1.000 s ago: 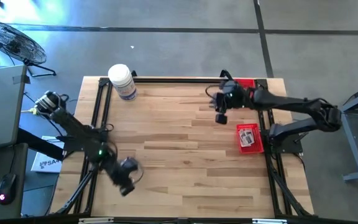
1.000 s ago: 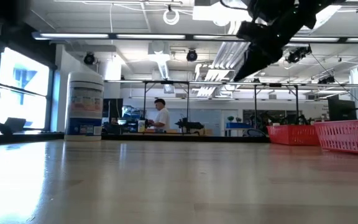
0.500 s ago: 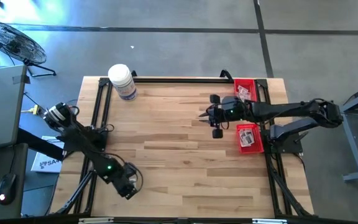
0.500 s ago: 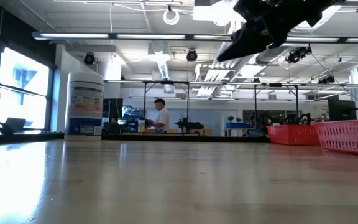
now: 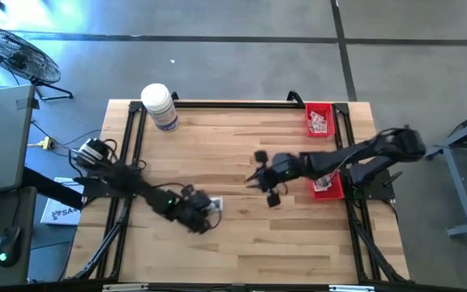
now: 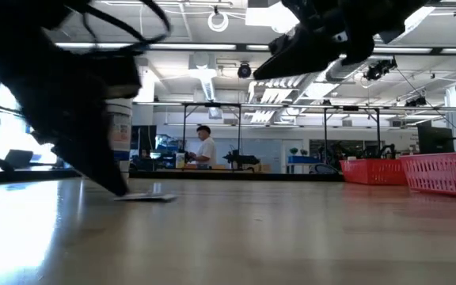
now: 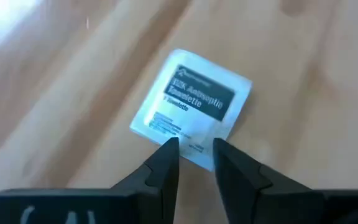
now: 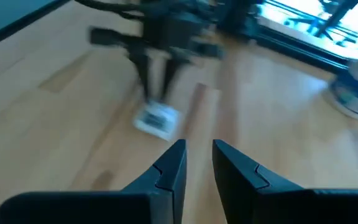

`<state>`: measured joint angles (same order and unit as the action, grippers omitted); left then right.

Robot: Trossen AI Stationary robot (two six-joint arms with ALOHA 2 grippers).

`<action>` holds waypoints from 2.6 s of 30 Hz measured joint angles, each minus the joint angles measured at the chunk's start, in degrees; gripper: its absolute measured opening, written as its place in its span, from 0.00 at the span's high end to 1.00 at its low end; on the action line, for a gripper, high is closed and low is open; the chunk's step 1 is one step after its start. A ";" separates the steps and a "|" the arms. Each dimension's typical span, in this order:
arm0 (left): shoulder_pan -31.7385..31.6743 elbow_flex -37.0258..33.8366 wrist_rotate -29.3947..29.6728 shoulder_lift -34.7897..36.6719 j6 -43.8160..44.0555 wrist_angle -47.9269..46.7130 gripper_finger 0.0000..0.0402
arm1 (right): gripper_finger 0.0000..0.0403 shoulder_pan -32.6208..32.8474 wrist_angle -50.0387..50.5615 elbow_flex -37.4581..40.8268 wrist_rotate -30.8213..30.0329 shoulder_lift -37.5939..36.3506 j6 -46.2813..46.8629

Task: Pick & Place First Aid Supplies
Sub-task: Put the towelette pack into the bottom basket

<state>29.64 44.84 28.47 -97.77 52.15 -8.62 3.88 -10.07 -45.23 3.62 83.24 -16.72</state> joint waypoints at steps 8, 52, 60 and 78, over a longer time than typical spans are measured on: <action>-9.30 0.13 -1.57 -3.41 -9.93 10.33 0.76 | 0.74 3.63 -8.86 -2.09 -0.54 17.03 -0.50; -9.46 -1.78 26.07 18.75 -18.53 -1.49 0.76 | 0.62 5.36 -4.90 -12.16 -17.29 34.54 15.44; -9.46 -2.23 25.23 18.75 -18.08 -1.71 0.76 | 0.67 7.03 -6.52 -10.37 -22.57 35.65 19.42; -9.43 -2.23 24.95 18.75 -17.38 -1.71 0.76 | 0.99 4.22 -9.07 -10.48 -21.10 37.58 25.05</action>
<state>20.21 42.61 53.42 -79.02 34.77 -10.33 8.10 -19.14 -55.70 -17.48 120.81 8.32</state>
